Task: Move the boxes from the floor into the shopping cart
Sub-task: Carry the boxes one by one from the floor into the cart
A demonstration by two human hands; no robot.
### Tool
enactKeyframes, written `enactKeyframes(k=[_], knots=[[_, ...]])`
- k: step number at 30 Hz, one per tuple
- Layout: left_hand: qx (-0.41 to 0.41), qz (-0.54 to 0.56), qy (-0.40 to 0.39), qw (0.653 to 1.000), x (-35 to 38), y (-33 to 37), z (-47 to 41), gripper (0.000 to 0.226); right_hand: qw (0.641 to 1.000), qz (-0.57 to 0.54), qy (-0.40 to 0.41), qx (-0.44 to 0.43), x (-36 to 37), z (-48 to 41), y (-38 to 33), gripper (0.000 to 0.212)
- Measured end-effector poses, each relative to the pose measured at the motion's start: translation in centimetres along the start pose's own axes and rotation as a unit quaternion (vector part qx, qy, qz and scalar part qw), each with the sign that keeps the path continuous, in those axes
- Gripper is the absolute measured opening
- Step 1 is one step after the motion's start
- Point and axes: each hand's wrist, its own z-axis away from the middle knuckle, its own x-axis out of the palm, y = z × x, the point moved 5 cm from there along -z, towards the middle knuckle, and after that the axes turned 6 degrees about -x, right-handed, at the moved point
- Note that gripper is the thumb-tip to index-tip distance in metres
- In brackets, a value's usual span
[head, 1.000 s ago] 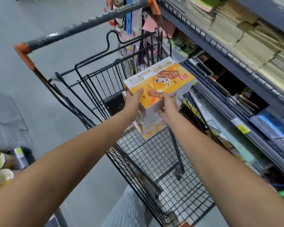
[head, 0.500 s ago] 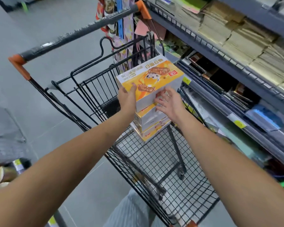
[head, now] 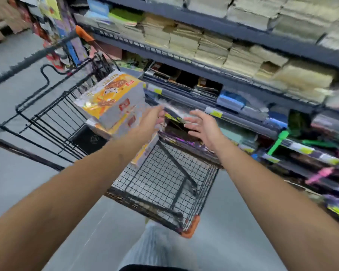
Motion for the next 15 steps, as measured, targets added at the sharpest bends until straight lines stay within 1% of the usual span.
enactKeyframes(k=[3,5,7,9,12,15], knots=[[0.0,-0.029,-0.053,0.998,7.7,-1.0,3.5,0.026,0.998,-0.017,0.062,-0.016,-7.7,5.5,-0.1,0.026],[0.007,-0.059,-0.108,0.992,13.2,-2.1,6.6,0.028,0.992,-0.064,0.101,-0.03,-13.0,9.6,0.1,0.018],[0.023,-0.108,-0.176,0.978,20.6,-4.2,11.5,0.036,0.983,-0.097,0.143,-0.054,-20.2,16.2,0.5,0.016],[0.027,-0.117,-0.195,0.973,23.1,-4.2,12.9,0.042,0.982,-0.099,0.155,-0.051,-22.3,18.4,0.0,0.016],[0.051,-0.18,-0.257,0.948,32.1,-6.3,19.3,0.041,0.97,-0.092,0.215,-0.07,-30.6,27.5,0.3,0.016],[0.062,-0.219,-0.315,0.922,39.8,-8.3,25.3,0.03,0.953,-0.101,0.277,-0.07,-37.0,35.1,1.3,0.018]])
